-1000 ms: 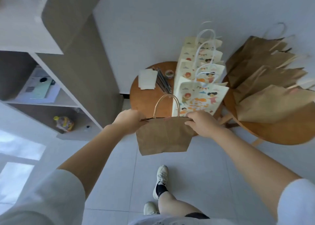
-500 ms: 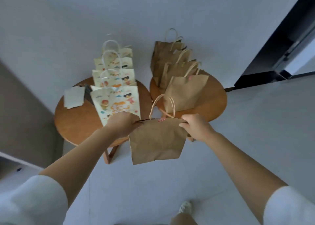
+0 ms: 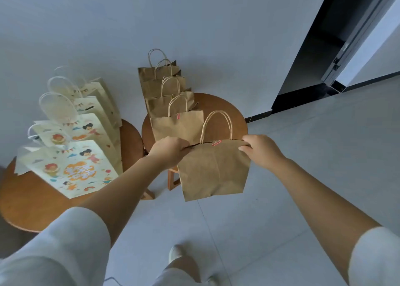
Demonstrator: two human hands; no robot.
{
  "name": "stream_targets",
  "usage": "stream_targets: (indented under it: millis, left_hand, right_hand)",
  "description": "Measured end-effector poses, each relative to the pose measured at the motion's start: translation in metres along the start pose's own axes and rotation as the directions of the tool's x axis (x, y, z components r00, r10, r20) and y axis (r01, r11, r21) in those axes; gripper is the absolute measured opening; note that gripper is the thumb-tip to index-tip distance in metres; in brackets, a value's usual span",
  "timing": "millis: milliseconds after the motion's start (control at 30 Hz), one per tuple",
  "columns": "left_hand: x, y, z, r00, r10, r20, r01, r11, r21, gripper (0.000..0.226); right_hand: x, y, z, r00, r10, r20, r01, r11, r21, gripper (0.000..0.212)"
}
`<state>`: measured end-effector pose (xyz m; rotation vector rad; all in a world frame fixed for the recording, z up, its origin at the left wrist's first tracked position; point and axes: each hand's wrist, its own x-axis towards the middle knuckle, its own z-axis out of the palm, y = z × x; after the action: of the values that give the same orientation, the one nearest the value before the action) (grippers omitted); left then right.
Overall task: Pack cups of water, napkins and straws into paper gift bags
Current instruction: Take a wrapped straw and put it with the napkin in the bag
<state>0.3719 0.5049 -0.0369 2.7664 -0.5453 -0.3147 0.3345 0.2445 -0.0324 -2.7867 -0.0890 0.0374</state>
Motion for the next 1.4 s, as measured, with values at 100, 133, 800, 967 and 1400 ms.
stream_targets:
  millis: [100, 133, 800, 967, 1400]
  left_hand:
    - [0.038, 0.021, -0.003, 0.999, 0.043, 0.0, -0.043, 0.999, 0.031, 0.038]
    - [0.052, 0.027, -0.004, 0.998, 0.068, -0.001, -0.068, 0.997, 0.038, 0.036]
    - [0.375, 0.01, -0.082, 0.995, -0.083, -0.05, 0.089, 0.986, 0.138, 0.035]
    - [0.445, -0.021, -0.094, 0.986, -0.163, -0.018, 0.162, 0.946, 0.28, 0.028]
    - [0.571, -0.112, -0.092, 0.879, -0.468, 0.091, 0.382, 0.805, 0.454, 0.024]
  right_hand:
    - [0.025, 0.03, -0.011, 0.999, 0.026, -0.024, -0.026, 1.0, 0.003, 0.031]
    - [0.034, 0.04, -0.014, 0.999, 0.029, -0.029, -0.028, 1.0, 0.001, 0.03]
    - [0.368, 0.146, -0.07, 0.997, -0.067, 0.029, 0.067, 0.998, -0.007, 0.024]
    - [0.456, 0.152, -0.05, 0.989, -0.132, 0.062, 0.128, 0.99, 0.052, 0.028]
    - [0.656, 0.143, 0.018, 0.908, -0.262, 0.327, 0.244, 0.965, 0.096, 0.043]
